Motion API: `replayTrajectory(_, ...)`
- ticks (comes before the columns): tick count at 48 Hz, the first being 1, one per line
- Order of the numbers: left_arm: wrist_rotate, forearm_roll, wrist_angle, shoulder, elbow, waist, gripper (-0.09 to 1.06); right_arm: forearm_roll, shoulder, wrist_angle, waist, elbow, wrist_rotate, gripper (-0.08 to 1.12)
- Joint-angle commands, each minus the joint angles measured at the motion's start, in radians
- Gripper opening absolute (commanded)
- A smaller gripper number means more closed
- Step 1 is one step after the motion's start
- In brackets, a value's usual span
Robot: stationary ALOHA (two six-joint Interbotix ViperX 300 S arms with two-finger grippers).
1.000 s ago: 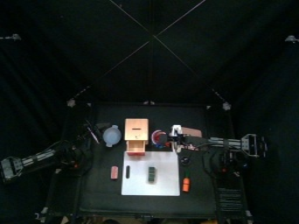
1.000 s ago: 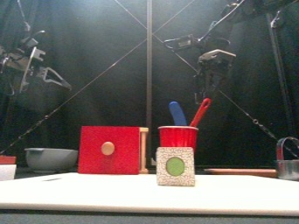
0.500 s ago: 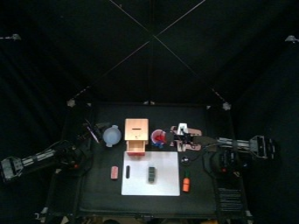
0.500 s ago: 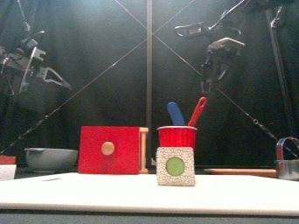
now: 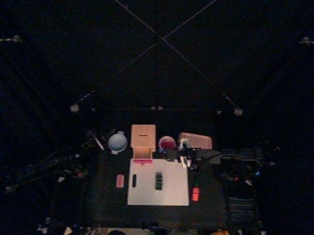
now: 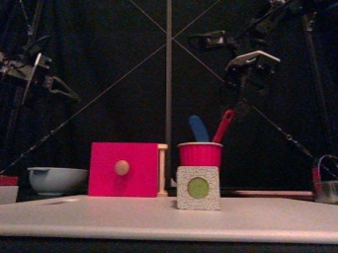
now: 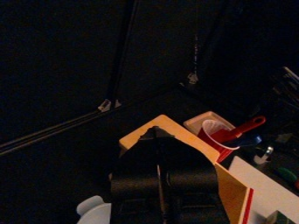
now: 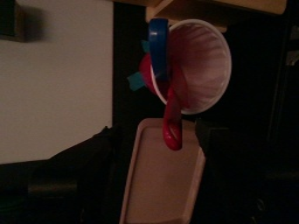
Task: Place sushi on board then cut the sushi with the knife then place the pieces on the plate
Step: Grasp knife edge with left hand
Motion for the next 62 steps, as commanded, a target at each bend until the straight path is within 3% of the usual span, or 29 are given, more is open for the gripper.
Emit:
replayTrajectory(1,0.0,-0.002,-0.009,0.005,-0.017,0.002,0.06,-0.018,-0.002,-0.003,-0.006,-0.025,0.0,0.91)
replayTrajectory(13,-0.002,-0.002,-0.005,0.005,-0.017,0.003,0.06,-0.061,0.025,-0.002,-0.008,-0.026,-0.008,0.56)
replayTrajectory(20,-0.002,-0.002,-0.003,0.005,-0.015,0.003,0.06,-0.069,0.028,0.002,-0.008,-0.034,-0.009,0.44)
replayTrajectory(43,0.002,-0.002,0.0,0.005,-0.009,0.003,0.06,-0.245,-0.084,0.141,-0.031,-0.115,0.008,0.42)
replayTrajectory(54,0.005,0.005,0.003,0.005,-0.012,-0.003,0.06,-0.143,-0.241,0.146,-0.054,-0.133,0.04,0.42)
replayTrajectory(62,0.006,0.029,0.003,0.005,-0.023,-0.009,0.06,-0.018,-0.339,0.137,-0.075,-0.077,0.072,0.42)
